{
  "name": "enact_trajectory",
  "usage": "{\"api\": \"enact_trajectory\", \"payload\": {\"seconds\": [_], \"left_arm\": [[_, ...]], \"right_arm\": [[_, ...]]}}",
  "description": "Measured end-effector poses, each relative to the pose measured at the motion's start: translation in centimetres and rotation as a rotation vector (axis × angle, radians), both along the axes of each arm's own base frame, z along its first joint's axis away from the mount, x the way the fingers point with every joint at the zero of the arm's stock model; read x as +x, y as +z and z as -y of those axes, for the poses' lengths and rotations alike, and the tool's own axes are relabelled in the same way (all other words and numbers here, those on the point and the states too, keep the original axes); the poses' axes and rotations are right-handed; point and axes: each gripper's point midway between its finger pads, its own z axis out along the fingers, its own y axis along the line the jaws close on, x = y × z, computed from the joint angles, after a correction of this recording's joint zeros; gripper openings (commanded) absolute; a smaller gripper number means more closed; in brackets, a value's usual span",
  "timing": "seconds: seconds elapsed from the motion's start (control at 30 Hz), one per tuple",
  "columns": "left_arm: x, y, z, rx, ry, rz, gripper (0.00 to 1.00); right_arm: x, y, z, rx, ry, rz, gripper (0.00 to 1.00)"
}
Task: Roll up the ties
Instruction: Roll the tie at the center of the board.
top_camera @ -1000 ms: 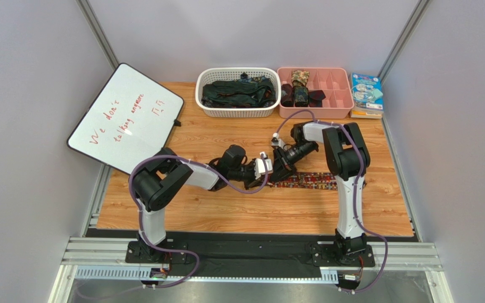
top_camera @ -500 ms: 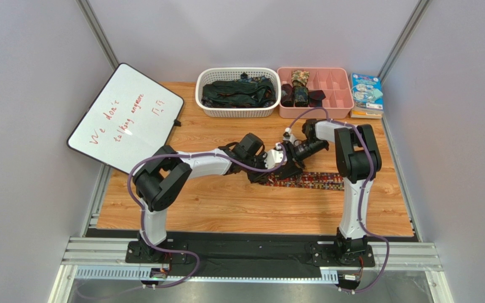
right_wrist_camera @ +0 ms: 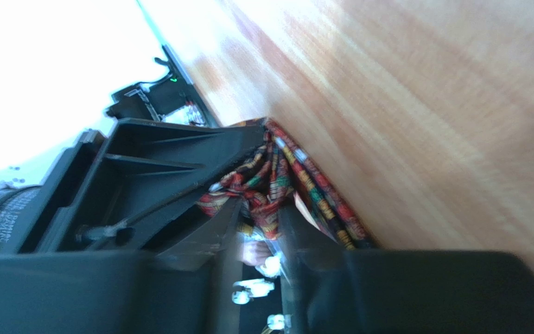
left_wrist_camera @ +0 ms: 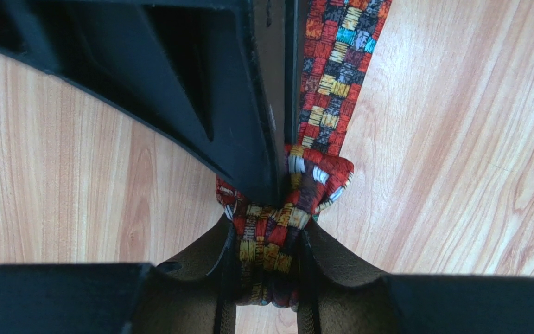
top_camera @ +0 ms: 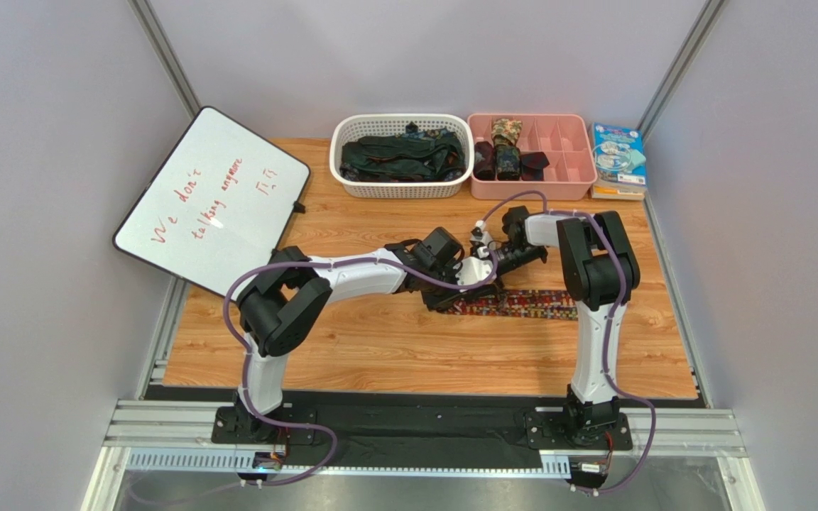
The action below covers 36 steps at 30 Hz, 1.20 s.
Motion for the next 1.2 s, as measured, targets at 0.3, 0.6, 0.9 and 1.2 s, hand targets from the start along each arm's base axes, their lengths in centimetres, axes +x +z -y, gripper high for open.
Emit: {"api": "enact_trajectory", "payload": {"seconds": [0.3,0.6,0.9,1.2], "left_arm": [[-0.2,-0.1,-0.5,-0.076,0.021,-0.017,0.75],[-1.1,0.2,-2.7,-0.398,0.012,-0.039,0.84],[0.0,0.2,0.8,-0.557,-0.030,-0.021,0.55],[0.4,0.1,1.1,-0.421,-0.072,0.040,0.14]], "right_arm": [[-0.3,-0.6,0.2,-0.006,0.008,0.004,0.00],[0.4,-1.7,0.6,-0.036,0.053,0.072,0.00],[0.3,-1.8,0.4,-0.056,0.082,0.071,0.00],[0.3,-1.2,0.5,-0.069,0.079,0.055,0.43]]}}
